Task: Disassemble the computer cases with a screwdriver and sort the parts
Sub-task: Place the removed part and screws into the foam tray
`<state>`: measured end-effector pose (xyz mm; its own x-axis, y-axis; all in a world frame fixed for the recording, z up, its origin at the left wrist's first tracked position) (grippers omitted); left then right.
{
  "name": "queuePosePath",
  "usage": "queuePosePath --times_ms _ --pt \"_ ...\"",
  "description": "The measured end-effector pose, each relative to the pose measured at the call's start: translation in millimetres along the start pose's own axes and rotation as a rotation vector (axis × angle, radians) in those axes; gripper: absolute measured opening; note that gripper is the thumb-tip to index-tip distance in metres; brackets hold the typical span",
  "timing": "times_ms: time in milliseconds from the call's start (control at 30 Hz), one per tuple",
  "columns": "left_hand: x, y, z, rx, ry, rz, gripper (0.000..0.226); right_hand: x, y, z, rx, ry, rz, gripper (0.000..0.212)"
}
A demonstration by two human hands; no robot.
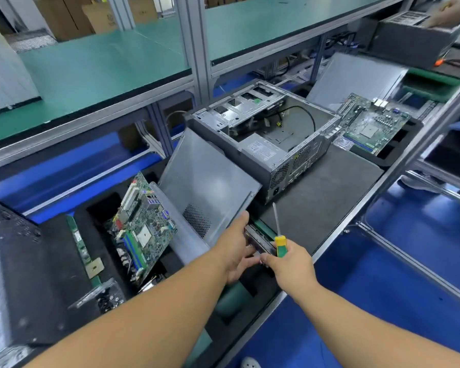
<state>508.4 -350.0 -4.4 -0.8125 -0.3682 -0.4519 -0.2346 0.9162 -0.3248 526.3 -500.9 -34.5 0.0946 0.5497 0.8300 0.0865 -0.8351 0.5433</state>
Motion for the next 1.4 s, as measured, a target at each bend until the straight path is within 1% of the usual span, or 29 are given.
queuePosePath --times_ms 33,67,100,133,200,300,367,433,500,567,600,667,733,800,933,1033,1167,1267,1333,1400 --pt "1 1 1 -0.004 0.006 -0.023 0.040 -5 -8 1 0.045 -0.022 0.018 0.025" --pt "2 0 -2 0.004 0.011 -0.058 0.047 -10 -15 0 0.092 -0.049 0.049 0.026" --pt "4 3 -2 0.004 0.017 -0.094 0.065 -14 -22 -1 0.128 -0.073 0.089 0.029" --pt "6 5 -1 0.007 0.027 -0.134 0.078 -18 -25 -2 0.148 -0.091 0.117 0.030" --pt "8 11 1 0.029 0.028 -0.192 0.088 -20 -26 -3 0.142 -0.091 0.140 0.031" --pt "10 25 -1 0.029 0.013 -0.205 0.086 -5 -14 -4 0.042 -0.016 0.038 0.020" --pt "8 37 -9 -0.003 -0.021 -0.132 0.075 19 -4 -7 -0.032 0.048 -0.056 0.006" --pt "-1 52 -23 -0.036 -0.109 -0.047 0.055 53 -4 -13 -0.036 0.118 -0.091 0.018" --pt "-17 69 -45 -0.070 -0.223 0.001 0.037 90 -20 -19 0.040 0.187 -0.062 0.025" --pt "-36 91 -80 -0.111 -0.350 0.027 0.026 136 -48 -31 0.161 0.270 0.004 0.024" --pt "-44 105 -100 -0.133 -0.406 0.035 0.023 159 -66 -39 0.225 0.288 0.075 0.021" --pt "-55 135 -140 -0.166 -0.500 0.035 0.023 201 -108 -61 0.357 0.268 0.271 0.015" --pt "-57 171 -179 -0.195 -0.573 0.033 0.028 241 -148 -86 0.451 0.250 0.416 0.020" --pt "-55 213 -216 -0.264 -0.626 -0.006 0.030 280 -184 -111 0.505 0.268 0.495 0.025" --pt "-39 305 -279 -0.419 -0.691 -0.144 0.028 339 -255 -164 0.669 0.255 0.556 0.025" --pt "-13 365 -315 -0.519 -0.709 -0.191 0.030 365 -306 -209 0.826 0.252 0.572 0.021" --pt "35 428 -347 -0.645 -0.731 -0.223 0.028 382 -358 -258 0.917 0.243 0.540 0.020" --pt "69 456 -361 -0.677 -0.745 -0.256 0.035 388 -387 -293 0.984 0.225 0.543 0.028" --pt "88 466 -372 -0.721 -0.764 -0.264 0.041 389 -400 -316 1.058 0.187 0.565 0.036" --pt "108 471 -381 -0.776 -0.782 -0.303 0.045 387 -408 -334 1.128 0.139 0.578 0.039"
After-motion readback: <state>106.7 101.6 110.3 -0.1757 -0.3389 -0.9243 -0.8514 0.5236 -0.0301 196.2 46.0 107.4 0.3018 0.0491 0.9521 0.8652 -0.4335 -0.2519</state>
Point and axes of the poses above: each hand's wrist, its own z-axis towards the middle knuckle, its own y-axis out of the back of the hand, x = y × z, the point moved 10 cm from there along z, towards the middle knuckle, and after that the axes turned 13 degrees about y, right-handed, at the moved point
